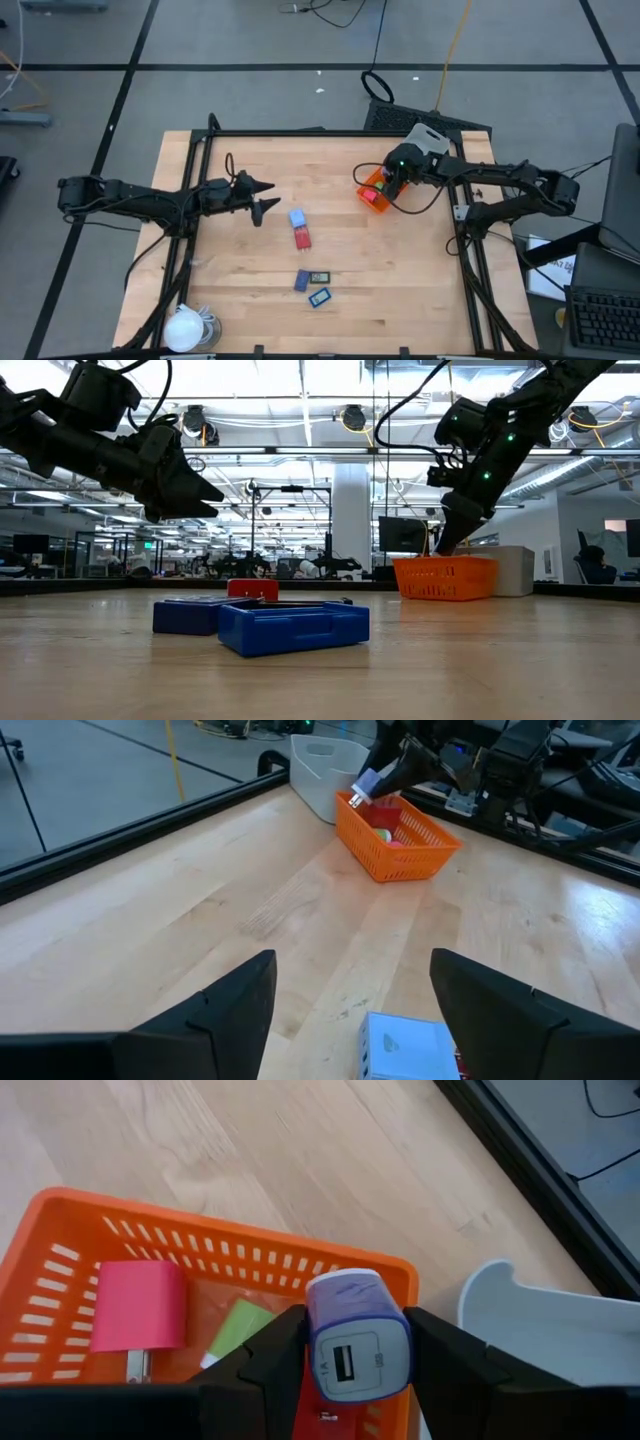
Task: Pick & Place Office items
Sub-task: Put the dark blue charger adapter into the orange bin, then put the blue charger adapter into the orange bin
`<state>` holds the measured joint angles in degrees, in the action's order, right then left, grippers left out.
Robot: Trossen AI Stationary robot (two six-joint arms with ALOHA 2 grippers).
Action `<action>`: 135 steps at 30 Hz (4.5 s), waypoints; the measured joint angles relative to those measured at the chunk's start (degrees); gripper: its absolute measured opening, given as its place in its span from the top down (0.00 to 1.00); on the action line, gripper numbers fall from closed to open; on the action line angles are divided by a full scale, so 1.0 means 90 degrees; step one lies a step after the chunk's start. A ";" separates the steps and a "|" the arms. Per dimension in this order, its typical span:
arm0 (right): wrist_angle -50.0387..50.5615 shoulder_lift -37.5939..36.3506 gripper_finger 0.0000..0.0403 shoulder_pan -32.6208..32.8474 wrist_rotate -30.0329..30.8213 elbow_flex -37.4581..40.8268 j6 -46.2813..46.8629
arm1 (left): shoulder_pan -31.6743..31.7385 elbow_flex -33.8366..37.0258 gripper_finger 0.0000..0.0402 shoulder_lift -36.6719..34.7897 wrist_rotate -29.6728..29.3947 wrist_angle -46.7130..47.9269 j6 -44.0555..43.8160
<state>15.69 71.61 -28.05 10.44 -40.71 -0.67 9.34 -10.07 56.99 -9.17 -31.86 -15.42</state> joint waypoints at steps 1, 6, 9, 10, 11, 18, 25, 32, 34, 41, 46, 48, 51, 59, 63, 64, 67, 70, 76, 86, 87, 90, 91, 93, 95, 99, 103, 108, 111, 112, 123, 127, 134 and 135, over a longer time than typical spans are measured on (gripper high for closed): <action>0.0008 0.0000 0.59 0.0000 0.0000 0.0000 0.0000 | 0.0000 0.0000 0.33 0.0000 0.0000 0.0000 0.0000; 0.0001 0.0000 0.54 0.0000 0.0000 0.0000 0.0001 | 0.0000 0.0000 0.34 -0.0001 0.0000 0.0002 -0.0002; -0.0007 0.0000 0.53 0.0000 0.0000 0.0000 0.0000 | 0.0000 0.0000 0.36 0.0000 -0.0002 0.0002 -0.0007; -0.0034 0.0000 0.53 0.0000 0.0000 0.0000 0.0000 | 0.0000 0.0000 0.36 -0.0002 -0.0002 0.0002 -0.0007; -0.0088 0.0000 0.53 0.0000 0.0000 0.0000 0.0002 | 0.0000 0.0000 0.37 -0.0002 -0.0002 0.0002 -0.0007; -0.0476 -0.0002 0.55 0.0000 -0.0017 0.0000 0.0000 | 0.0000 0.0000 0.38 -0.0001 -0.0002 0.0005 -0.0007; -0.1156 -0.0002 0.55 0.0002 -0.0808 0.0000 0.0045 | 0.0000 -0.0002 0.34 0.0000 -0.0002 0.0007 -0.0005; -0.1748 -0.0002 0.55 0.0016 -0.2256 0.0000 0.0384 | 0.0000 -0.0002 0.33 -0.0002 -0.0002 0.0007 -0.0005; -0.1854 -0.0002 0.55 0.0088 -0.2490 0.0000 0.0400 | 0.0000 -0.0002 0.34 0.0000 -0.0002 0.0007 -0.0005; -0.2235 -0.0002 0.55 0.0555 -0.2524 0.0000 0.0089 | 0.0000 -0.0002 0.38 0.0000 -0.0002 0.0007 -0.0005; -0.2574 -0.0002 0.56 0.0885 -0.2526 0.0000 -0.0118 | 0.0000 -0.0002 0.39 -0.0002 -0.0002 0.0007 -0.0005; -0.2701 -0.0002 0.55 0.1016 -0.2526 0.0000 -0.0181 | 0.0000 -0.0002 0.38 0.0000 -0.0002 0.0007 -0.0005; -0.2830 -0.0002 0.55 0.1219 -0.2526 0.0000 -0.0196 | 0.0000 -0.0002 0.36 0.0000 -0.0002 0.0005 -0.0005; -0.3201 -0.0002 0.55 0.1698 -0.2527 0.0001 -0.0386 | 0.0000 -0.0002 0.33 -0.0002 -0.0002 -0.0008 -0.0010; -0.3197 -0.0002 0.56 0.1922 -0.2530 0.0000 -0.0655 | 0.0000 -0.0007 0.34 0.0000 -0.0002 -0.0293 -0.0278; -0.3197 -0.0002 0.56 0.1969 -0.2531 0.0000 -0.0716 | 0.0000 -0.0009 0.34 0.0000 -0.0002 -0.0335 -0.0381; -0.3197 -0.0002 0.56 0.2094 -0.2533 0.0000 -0.0788 | 0.0000 -0.0010 0.36 0.0000 -0.0002 -0.0442 -0.0647; -0.3097 -0.0067 0.56 0.2137 -0.2600 0.0002 -0.0796 | 0.0000 -0.0010 0.37 -0.0002 0.0002 -0.0593 -0.0866; -0.2842 -0.0514 0.56 0.2090 -0.2862 0.0007 -0.0862 | -0.0002 -0.0010 0.39 0.0000 0.0002 -0.0593 -0.1014; -0.2516 -0.0882 0.57 0.2086 -0.2854 0.0007 -0.0933 | -0.0142 -0.0010 0.37 0.0000 0.0018 -0.0580 -0.1230; -0.2484 -0.0881 0.57 0.2086 -0.2849 0.0007 -0.0976 | -0.0178 -0.0010 0.36 0.0000 0.0018 -0.0580 -0.1231; -0.2483 -0.0879 0.57 0.2086 -0.2849 0.0007 -0.1054 | -0.0275 -0.0010 0.35 0.0000 0.0018 -0.0580 -0.1230; -0.2508 -0.0884 0.57 0.2086 -0.2849 0.0007 -0.1056 | -0.0306 -0.0010 0.34 0.0000 0.0018 -0.0580 -0.1226; -0.2607 -0.0907 0.58 0.2086 -0.2877 0.0007 -0.1116 | -0.0365 -0.0010 0.34 0.0000 0.0017 -0.0580 -0.1205; -0.2708 -0.0913 0.58 0.2081 -0.3183 0.0002 -0.1242 | -0.0407 -0.0010 0.35 0.0000 0.0013 -0.0584 -0.1176; -0.3103 -0.0913 0.58 0.1993 -0.4040 0.0236 -0.1278 | -0.0470 -0.0010 0.38 0.0000 0.0010 -0.0600 -0.1154; -0.3535 -0.1009 0.60 0.1800 -0.4171 0.0681 -0.1150 | -0.0527 -0.0007 0.40 0.0000 0.0010 -0.0600 -0.1136; -0.3576 -0.1550 0.61 0.1431 -0.4170 0.0905 -0.1035 | -0.0587 -0.0005 0.40 0.0000 0.0007 -0.0620 -0.1137; -0.3590 -0.1990 0.62 0.1327 -0.4175 0.1062 -0.0959 | -0.0593 -0.0002 0.39 0.0000 -0.0039 -0.0629 -0.1139; -0.3593 -0.2128 0.62 0.1307 -0.4177 0.1141 -0.0964 | -0.0593 -0.0002 0.39 -0.0002 -0.0086 -0.0629 -0.1139; -0.4033 -0.3374 0.63 0.1173 -0.4200 0.2234 -0.0336 | -0.0595 -0.0002 0.38 0.0000 -0.0168 -0.0637 -0.1132; -0.4366 -0.3752 0.64 0.1168 -0.4210 0.2701 -0.0338 | -0.0593 -0.0002 0.38 0.0000 -0.0168 -0.0638 -0.1132; -0.4794 -0.4433 0.64 0.1080 -0.4180 0.3154 -0.0338 | -0.0593 -0.0002 0.38 0.0000 -0.0170 -0.0636 -0.1134; -0.4772 -0.4544 0.64 0.1041 -0.4177 0.3175 -0.0329 | -0.0593 -0.0002 0.38 0.0000 -0.0170 -0.0636 -0.1135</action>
<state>-27.25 30.72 -18.68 -27.16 -12.13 -3.63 4.01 -10.09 56.99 -10.70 -37.58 -25.63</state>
